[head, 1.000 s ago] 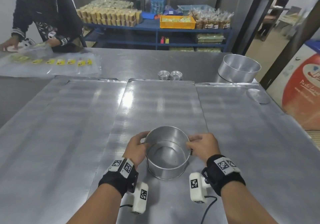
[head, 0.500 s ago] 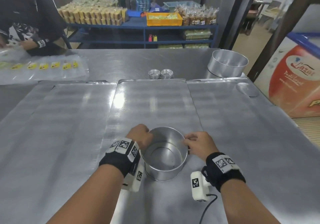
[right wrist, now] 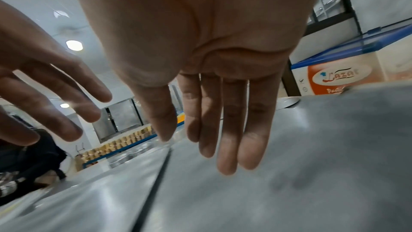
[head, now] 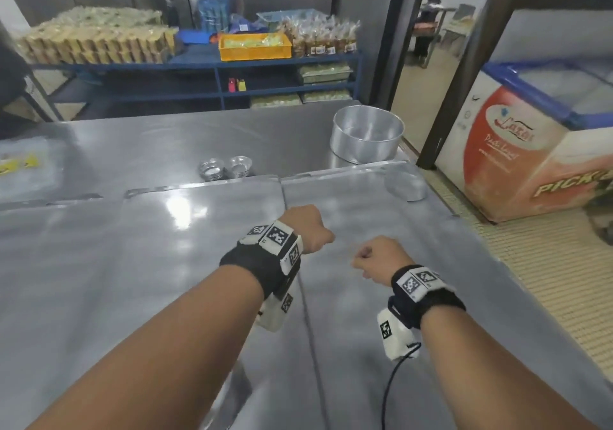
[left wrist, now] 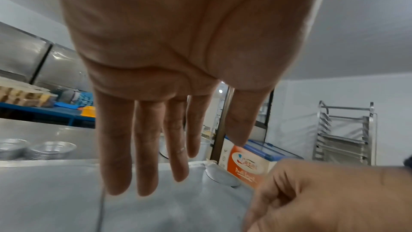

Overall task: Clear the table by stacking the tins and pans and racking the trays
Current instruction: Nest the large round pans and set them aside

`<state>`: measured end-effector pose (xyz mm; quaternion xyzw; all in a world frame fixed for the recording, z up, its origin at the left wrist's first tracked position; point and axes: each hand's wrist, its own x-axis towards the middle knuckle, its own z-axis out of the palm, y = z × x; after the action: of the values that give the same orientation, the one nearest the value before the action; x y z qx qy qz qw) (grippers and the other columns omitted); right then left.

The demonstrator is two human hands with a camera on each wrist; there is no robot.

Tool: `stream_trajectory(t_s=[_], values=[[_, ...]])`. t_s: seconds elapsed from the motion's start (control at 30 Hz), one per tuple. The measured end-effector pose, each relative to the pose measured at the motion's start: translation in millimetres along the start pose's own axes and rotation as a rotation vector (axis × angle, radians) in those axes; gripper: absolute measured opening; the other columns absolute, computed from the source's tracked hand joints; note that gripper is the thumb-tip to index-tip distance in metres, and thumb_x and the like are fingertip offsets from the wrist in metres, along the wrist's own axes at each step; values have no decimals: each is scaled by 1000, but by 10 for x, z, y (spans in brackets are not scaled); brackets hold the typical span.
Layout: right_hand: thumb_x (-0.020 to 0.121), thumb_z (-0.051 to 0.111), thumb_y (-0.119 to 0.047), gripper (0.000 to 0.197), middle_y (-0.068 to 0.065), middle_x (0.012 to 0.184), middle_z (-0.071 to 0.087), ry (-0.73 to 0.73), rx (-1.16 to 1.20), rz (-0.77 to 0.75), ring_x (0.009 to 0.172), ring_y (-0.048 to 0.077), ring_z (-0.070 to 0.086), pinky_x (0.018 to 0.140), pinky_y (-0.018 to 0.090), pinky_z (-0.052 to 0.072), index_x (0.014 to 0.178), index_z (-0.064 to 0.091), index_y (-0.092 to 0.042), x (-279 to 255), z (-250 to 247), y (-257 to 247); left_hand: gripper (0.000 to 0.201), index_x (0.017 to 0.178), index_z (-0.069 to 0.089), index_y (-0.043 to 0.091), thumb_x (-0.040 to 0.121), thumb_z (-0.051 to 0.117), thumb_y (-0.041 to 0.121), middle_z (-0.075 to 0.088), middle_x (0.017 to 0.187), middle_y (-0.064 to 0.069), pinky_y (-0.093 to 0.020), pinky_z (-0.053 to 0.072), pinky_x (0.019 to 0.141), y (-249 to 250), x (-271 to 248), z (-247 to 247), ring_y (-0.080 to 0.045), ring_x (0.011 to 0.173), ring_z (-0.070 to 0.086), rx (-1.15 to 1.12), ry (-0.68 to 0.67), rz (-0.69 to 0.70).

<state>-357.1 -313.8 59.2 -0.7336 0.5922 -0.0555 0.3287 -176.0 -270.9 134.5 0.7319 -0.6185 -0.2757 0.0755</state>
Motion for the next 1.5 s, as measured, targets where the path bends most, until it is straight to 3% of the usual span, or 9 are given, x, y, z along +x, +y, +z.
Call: stream_trajectory(t_s=[0.17,0.33,0.7,0.8,0.97,1.07,1.2,1.37,1.5], values=[[80,67,-20,14,7,82,73,144,-122,72,86,27,67,74,30,52,73,74,-11,838,-736,862,16,94,61,14,87,65,28,60,98,-6,-27,44,75,732,1177,434,-24,86,54,21,-19,10],[84,62,-16,20,13,76,68,223,-133,121,69,27,60,58,25,39,74,66,1,1693,-1136,1491,41,126,62,7,89,64,25,65,123,-10,-27,47,82,1148,2283,857,-29,112,63,27,-5,-54],[75,80,-35,44,11,102,68,197,-27,151,97,29,65,75,30,54,103,67,-4,2979,-1390,1926,49,125,59,10,85,63,38,55,131,-14,-40,47,100,1429,3838,1333,-34,121,52,81,81,-189],[55,83,-42,70,12,112,63,193,17,213,104,31,62,87,40,56,112,64,-7,3135,-1397,1941,66,136,53,22,79,67,51,46,136,-12,-40,44,100,1518,4063,1437,-35,124,46,102,130,-222],[26,91,-46,96,11,111,61,196,117,254,100,32,64,80,40,59,109,63,-8,3258,-1404,2011,99,135,52,27,46,78,64,54,131,-3,-36,48,87,1597,4269,1443,-29,118,54,96,107,-261],[34,99,-37,89,11,108,64,186,152,270,96,31,67,75,35,59,109,61,-5,3267,-1443,2050,109,131,54,24,34,76,68,59,122,-5,-39,54,90,1614,4295,1391,-29,108,61,123,70,-284],[41,100,-28,79,9,101,67,124,173,269,86,29,65,71,34,57,104,59,-5,3256,-1547,2062,101,132,55,20,44,88,59,61,119,-8,-45,56,87,1656,4270,1299,-34,101,63,81,3,-291],[37,100,-30,85,5,102,64,119,191,283,84,26,62,63,28,50,107,58,-7,3268,-1546,2088,102,143,47,13,59,91,51,58,132,-7,-42,52,97,1666,4240,1292,-31,119,58,27,36,-277],[30,95,-35,102,7,115,58,192,210,280,101,28,63,78,36,58,119,50,-13,3236,-1494,2057,95,126,55,9,50,94,49,62,119,-4,-29,45,73,1685,4142,1342,-22,97,59,-80,161,-250]])
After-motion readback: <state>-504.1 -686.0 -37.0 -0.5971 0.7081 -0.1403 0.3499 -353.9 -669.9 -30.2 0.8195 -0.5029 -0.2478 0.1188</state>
